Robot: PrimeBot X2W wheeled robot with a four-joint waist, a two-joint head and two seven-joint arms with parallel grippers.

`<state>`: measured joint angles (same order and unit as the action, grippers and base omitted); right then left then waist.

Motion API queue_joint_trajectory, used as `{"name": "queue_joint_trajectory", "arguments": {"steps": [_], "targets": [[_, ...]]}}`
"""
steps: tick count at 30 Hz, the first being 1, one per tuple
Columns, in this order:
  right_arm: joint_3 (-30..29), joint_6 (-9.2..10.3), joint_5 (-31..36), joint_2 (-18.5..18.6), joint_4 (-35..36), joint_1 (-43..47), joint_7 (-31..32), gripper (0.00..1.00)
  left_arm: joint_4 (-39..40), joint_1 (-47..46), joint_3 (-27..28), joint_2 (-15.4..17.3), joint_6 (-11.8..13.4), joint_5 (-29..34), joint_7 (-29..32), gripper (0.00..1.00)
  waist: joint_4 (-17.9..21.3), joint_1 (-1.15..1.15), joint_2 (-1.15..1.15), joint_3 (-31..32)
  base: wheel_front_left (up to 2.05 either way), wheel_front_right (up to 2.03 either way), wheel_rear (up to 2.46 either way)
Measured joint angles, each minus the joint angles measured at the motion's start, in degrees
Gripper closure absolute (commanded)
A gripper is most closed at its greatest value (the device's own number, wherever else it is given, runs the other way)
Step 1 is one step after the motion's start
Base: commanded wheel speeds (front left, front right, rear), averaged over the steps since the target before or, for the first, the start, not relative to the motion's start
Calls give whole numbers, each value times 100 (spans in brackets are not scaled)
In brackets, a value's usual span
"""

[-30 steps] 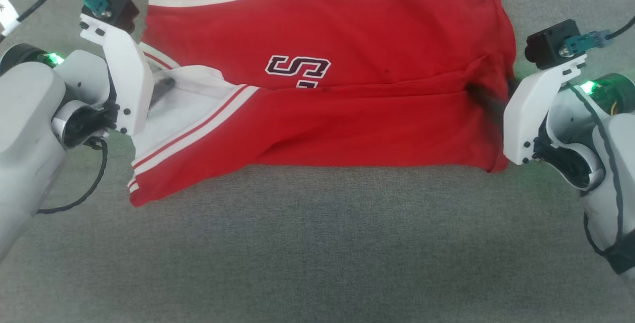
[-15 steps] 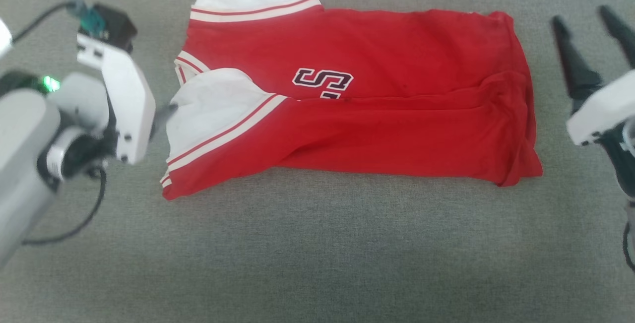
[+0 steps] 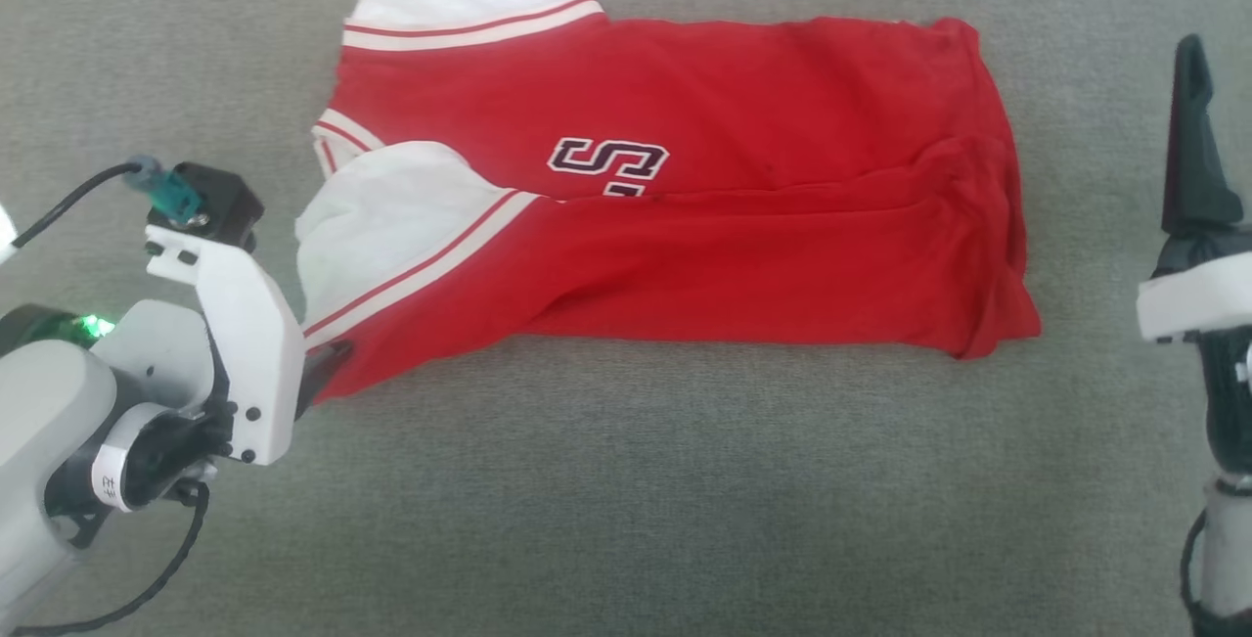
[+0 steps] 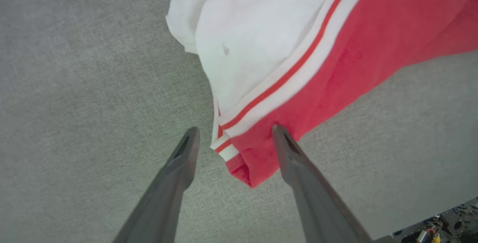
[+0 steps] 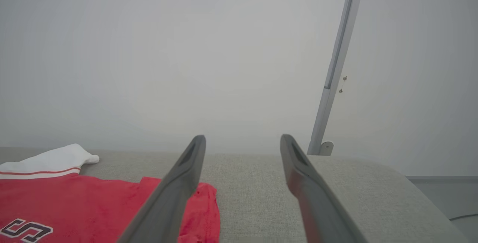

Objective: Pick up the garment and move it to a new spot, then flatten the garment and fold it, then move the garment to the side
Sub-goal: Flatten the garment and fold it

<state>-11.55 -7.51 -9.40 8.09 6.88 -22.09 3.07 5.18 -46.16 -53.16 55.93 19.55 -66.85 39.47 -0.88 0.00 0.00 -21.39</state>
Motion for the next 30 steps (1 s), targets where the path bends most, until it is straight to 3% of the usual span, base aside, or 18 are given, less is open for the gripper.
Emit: {"name": "queue_joint_trajectory", "arguments": {"steps": [6,10,11,12,22,30], "targets": [[-2,1,40,-252,192,213,87,0,-491,276,75,-119,60,-224,-210,0,180,0,0,-96,0,0,0],[107,2,-32,-272,137,262,211,0,-1024,313,129,-281,-65,-397,-310,0,291,0,0,-155,0,0,0],[286,2,-82,-245,98,328,331,0,-1244,327,133,-355,-214,-427,-326,56,330,0,0,-168,0,0,0],[346,0,-144,-233,71,344,432,0,-1347,324,141,-394,-267,-450,-327,100,342,0,0,-170,0,0,0],[623,2,-849,81,-198,642,2256,0,-1872,198,99,-747,-708,-456,-458,100,224,0,0,-121,0,0,0],[810,2,-1106,302,-648,376,3696,0,-2012,90,70,-973,-886,-414,-563,100,18,0,0,-185,0,0,0]]}}
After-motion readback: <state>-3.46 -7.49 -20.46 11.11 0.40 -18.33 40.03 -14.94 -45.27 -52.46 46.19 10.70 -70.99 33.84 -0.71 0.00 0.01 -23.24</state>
